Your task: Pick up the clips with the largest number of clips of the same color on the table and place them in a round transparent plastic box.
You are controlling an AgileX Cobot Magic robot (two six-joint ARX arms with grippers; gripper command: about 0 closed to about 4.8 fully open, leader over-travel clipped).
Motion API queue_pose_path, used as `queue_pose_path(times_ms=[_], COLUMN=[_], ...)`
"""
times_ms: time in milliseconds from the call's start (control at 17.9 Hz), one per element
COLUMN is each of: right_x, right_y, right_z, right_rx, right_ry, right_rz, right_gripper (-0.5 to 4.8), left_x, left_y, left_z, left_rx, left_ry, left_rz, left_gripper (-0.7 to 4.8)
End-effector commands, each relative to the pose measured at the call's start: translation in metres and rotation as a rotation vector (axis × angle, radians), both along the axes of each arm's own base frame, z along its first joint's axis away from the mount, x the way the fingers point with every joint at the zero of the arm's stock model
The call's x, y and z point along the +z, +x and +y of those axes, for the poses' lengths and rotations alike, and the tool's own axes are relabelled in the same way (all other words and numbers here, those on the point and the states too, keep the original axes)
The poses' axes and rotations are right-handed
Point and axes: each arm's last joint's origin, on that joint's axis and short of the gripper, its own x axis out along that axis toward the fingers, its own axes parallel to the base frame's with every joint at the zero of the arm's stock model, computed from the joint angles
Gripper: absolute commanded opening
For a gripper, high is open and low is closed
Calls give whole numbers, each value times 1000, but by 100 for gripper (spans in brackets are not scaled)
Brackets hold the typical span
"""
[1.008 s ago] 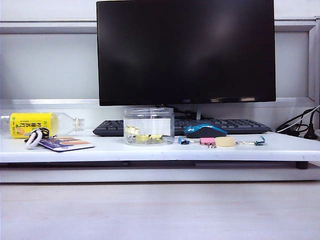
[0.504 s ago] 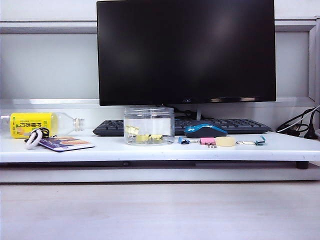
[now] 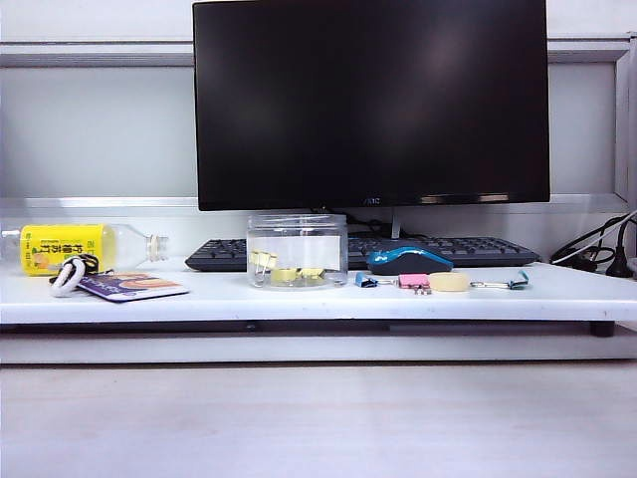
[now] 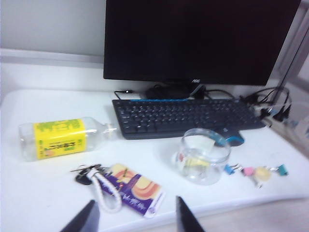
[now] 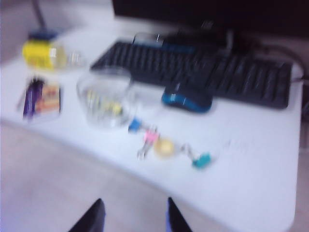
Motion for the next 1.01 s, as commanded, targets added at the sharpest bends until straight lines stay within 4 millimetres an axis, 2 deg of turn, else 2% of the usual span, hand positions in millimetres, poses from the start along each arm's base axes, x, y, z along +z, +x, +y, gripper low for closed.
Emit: queue_pose_path(times_ms=[56,168,280,336,392,448,504,560,1008], right_x=[8,1,-11,-18,-25,-31,-36,-40,-72], right_y=[3,8,14,17,19,21,23,24,30], right_z=[1,5,9,10,12,13,13,14,17], right_rx=[-6,26,44,43,40,39,38,38,36], right_ry=[86,108,116,112,106,102,100,98,49], right_rz=[-86,-123,-133,-127,-116,-107,-104,-102,-15], right_gripper=[165,134,134,110,64,47,41,39,39], left_x=[3,-4,-20,-29,-39,-46,-51,-53,-67], left_y=[6,13,22,25,29,32,33,34,38], left_z=[-6,-15,-23,-26,-28,-29,-30,-30,-32], left_rx=[-102,-243,-350,-365,-369,-370,-371,-370,-358], left_ry=[14,32,54,80,90,100,126,143,205], left_rz=[-145,-242,-263,-247,-217,-198,-197,-199,-159], left_gripper=[213,209,208,205,202,144,63,45,46])
